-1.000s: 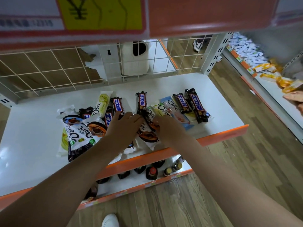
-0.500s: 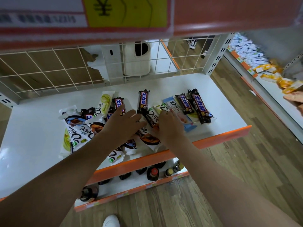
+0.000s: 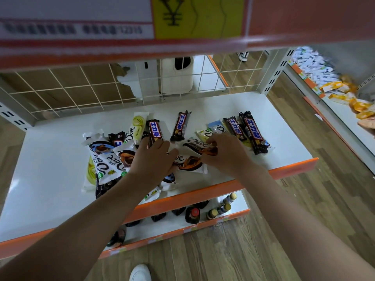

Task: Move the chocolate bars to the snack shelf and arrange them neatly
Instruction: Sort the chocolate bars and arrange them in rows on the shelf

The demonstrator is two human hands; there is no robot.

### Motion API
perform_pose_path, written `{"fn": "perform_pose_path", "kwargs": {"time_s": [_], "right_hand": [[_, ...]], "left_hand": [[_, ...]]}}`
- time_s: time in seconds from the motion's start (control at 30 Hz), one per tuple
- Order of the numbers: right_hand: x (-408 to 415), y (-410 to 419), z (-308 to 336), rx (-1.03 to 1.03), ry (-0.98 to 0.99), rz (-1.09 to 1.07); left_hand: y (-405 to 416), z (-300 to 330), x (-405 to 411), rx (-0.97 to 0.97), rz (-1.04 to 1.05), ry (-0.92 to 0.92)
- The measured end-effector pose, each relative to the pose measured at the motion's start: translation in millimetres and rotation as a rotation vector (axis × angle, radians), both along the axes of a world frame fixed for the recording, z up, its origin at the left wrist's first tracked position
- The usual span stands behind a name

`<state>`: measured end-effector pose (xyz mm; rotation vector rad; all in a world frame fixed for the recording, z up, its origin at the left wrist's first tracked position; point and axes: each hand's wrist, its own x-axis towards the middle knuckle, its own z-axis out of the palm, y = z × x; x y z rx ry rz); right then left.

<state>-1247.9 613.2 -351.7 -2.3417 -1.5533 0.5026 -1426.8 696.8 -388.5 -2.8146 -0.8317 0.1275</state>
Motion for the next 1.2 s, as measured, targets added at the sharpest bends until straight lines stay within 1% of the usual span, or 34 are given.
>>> {"fn": "perform_pose_path", "kwargs": {"time_s": [0.07, 0.13, 0.27, 0.33, 0.47, 0.53, 0.6, 0.7, 0.83, 0.9, 1.07, 1.2], "right_hand": [[-1.8, -0.9, 0.2, 0.022, -0.014, 0.050], [-3.0, -2.7, -1.6, 0.014, -0.068, 0.108], [-2.9, -8.8, -12.8, -0.100, -0.147, 0.166], [-2.9, -12.2, -18.0, -0.139, -0.169, 0.169], [-2.2, -12.9, -20.5, -0.161, -0.193, 0.168], [0.0, -11.9, -20.2, -0.131, -0.221, 0.161], [2.9, -11.3, -18.3, -0.089, -0.219, 0.144], [7.3, -11.3, -15.8, -0.058, -0.217, 0.135], [5.1, -12.9, -20.1, -0.099, -0.181, 0.161], [2.2, -13.8, -23.3, -0.115, -0.157, 0.148], [0.3, -15.8, -25.2, -0.093, -0.192, 0.129], [-0.5, -18.3, -16.8, -0.076, -0.210, 0.118]], "left_hand": [[-1.4, -2.3, 2.9, -0.031, 0.053, -0.003], [-1.6, -4.4, 1.9, -0.076, 0.097, -0.007], [2.1, -3.0, -3.1, -0.241, 0.231, -0.103], [1.7, -2.0, -1.9, -0.278, 0.248, -0.119], [0.8, 0.8, -0.3, -0.276, 0.231, -0.114], [0.2, 2.0, -0.1, -0.226, 0.174, -0.108], [-1.2, 6.0, 0.9, -0.159, 0.131, -0.138], [-1.9, 9.9, -3.5, -0.091, 0.146, -0.158], [-2.6, 4.2, -16.1, -0.145, 0.175, -0.085], [-2.5, 3.4, -16.9, -0.172, 0.175, -0.101], [-0.8, 6.5, -14.8, -0.238, 0.204, -0.126], [-5.1, 13.0, -14.2, -0.279, 0.226, -0.188]]}}
